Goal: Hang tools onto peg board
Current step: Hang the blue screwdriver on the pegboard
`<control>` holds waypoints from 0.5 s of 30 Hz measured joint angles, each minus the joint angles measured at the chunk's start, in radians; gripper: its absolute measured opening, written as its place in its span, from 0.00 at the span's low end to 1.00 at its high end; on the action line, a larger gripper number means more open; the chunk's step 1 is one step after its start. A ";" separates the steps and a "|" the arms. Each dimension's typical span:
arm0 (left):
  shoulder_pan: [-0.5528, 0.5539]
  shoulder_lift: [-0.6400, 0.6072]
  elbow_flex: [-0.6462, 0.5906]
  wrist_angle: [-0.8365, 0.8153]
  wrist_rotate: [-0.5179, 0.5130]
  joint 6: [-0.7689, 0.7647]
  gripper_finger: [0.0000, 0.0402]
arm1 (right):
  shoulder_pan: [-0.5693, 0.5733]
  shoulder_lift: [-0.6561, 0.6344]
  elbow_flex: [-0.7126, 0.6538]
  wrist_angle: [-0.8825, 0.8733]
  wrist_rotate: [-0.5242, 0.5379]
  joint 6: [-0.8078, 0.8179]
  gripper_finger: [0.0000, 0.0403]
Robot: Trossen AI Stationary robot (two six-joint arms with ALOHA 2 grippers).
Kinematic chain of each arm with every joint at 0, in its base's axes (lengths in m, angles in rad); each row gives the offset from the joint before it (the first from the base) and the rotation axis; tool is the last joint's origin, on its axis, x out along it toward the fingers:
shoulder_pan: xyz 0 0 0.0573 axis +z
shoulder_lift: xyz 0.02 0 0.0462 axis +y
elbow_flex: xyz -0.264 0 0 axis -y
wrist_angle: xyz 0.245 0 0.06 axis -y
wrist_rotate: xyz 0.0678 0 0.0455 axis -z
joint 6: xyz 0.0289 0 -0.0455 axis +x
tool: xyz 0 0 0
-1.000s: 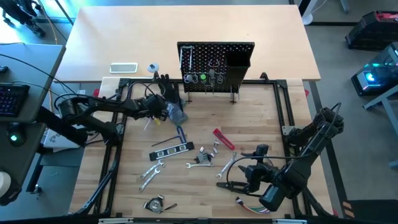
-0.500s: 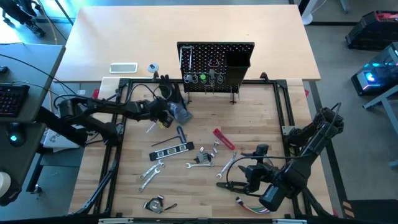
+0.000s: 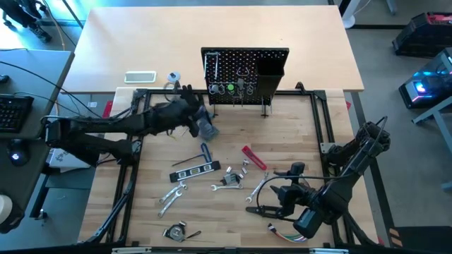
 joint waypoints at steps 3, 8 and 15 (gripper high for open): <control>-0.017 -0.035 0.000 0.105 -0.048 0.080 0.22 | -0.006 0.000 0.000 0.000 0.000 0.008 0.60; -0.027 -0.039 0.000 0.337 -0.074 0.191 0.22 | -0.012 0.000 0.000 -0.004 0.000 0.011 0.60; -0.007 0.032 -0.066 0.801 -0.071 0.322 0.22 | -0.013 0.000 0.000 -0.004 -0.002 0.018 0.60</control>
